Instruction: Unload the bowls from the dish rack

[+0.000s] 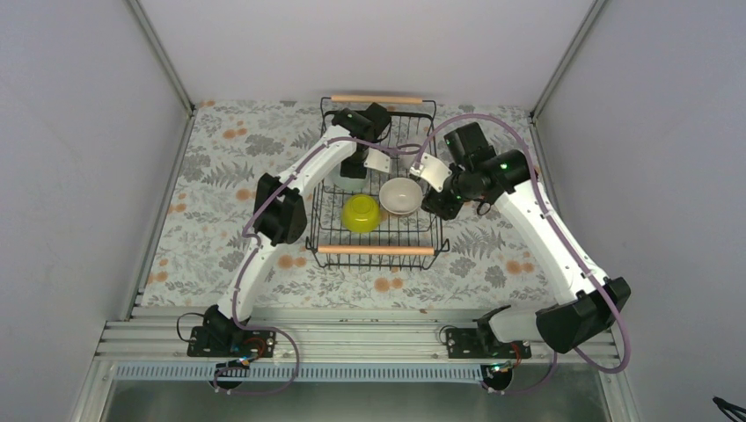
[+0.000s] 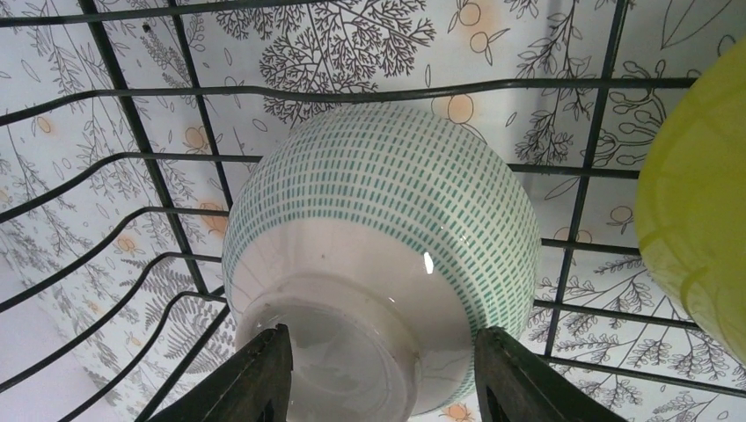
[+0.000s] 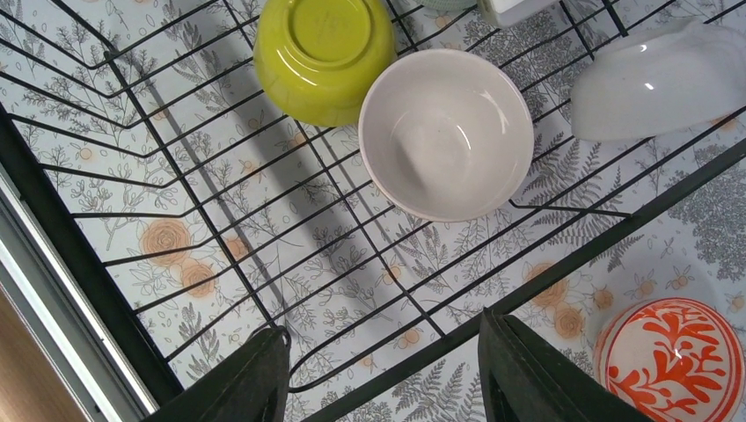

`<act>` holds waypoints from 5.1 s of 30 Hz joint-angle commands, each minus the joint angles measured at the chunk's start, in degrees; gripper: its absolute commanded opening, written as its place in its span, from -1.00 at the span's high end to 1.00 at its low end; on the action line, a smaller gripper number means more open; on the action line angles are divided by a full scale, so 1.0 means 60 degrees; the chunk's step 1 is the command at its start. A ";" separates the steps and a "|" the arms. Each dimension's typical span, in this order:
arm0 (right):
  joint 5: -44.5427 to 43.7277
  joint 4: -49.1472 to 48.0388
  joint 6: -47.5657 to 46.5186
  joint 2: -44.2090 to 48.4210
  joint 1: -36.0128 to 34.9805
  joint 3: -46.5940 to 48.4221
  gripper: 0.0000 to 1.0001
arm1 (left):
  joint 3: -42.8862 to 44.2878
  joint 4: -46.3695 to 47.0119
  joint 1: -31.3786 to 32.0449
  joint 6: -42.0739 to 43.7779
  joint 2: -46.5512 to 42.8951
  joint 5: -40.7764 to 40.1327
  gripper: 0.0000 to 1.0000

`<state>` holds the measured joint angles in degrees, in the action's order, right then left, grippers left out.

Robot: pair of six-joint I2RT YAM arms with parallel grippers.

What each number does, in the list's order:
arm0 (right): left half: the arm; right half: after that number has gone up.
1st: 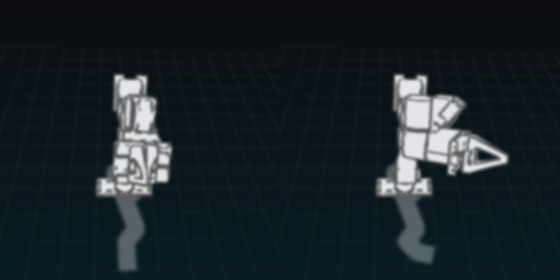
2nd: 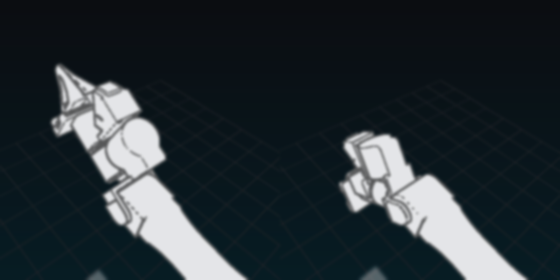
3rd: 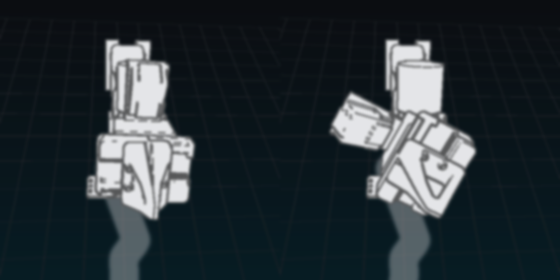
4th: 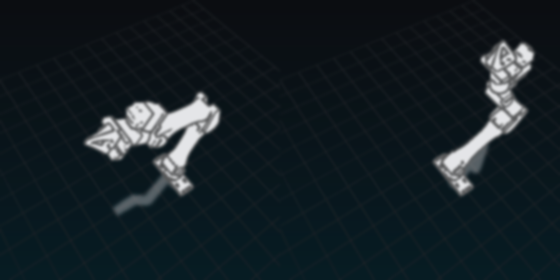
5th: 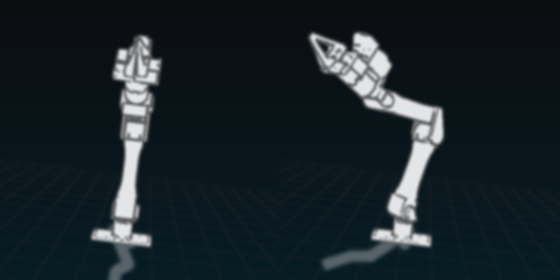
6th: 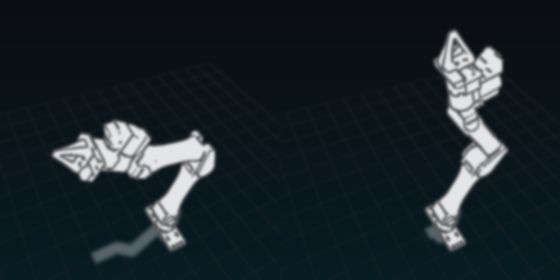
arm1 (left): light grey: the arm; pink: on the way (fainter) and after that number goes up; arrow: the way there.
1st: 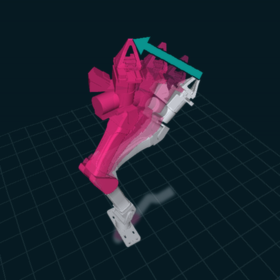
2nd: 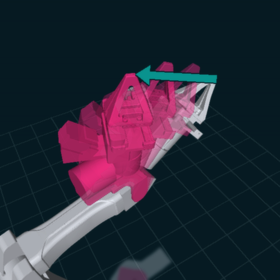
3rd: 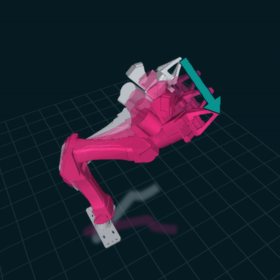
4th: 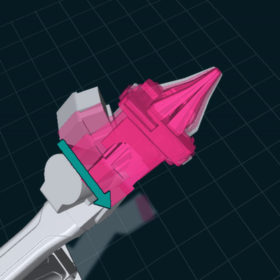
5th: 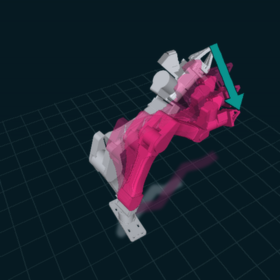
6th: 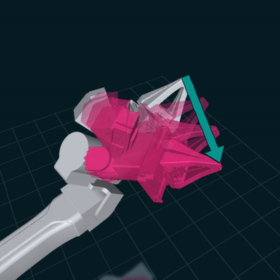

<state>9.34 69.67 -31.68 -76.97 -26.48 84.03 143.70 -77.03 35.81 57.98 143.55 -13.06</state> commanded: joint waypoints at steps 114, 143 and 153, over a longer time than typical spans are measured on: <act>0.1743 -0.1810 0.0026 0.1257 0.0906 -0.1245 -0.17 | 0.0985 0.0149 -0.0051 0.0115 -0.0222 -0.1353 0.23; 0.6159 -0.2384 0.0559 -0.0889 0.2970 -0.0381 -0.31 | 0.1076 0.0953 -0.0036 -0.0636 -0.1117 -0.0470 0.23; 0.8067 -0.2112 0.0599 -0.2369 0.3853 0.0462 -0.25 | 0.1085 0.1293 -0.0036 -0.0877 -0.1456 -0.0384 0.23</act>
<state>49.65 56.12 -27.92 -89.84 -5.30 83.35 148.62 -71.88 35.51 54.24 139.65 -15.38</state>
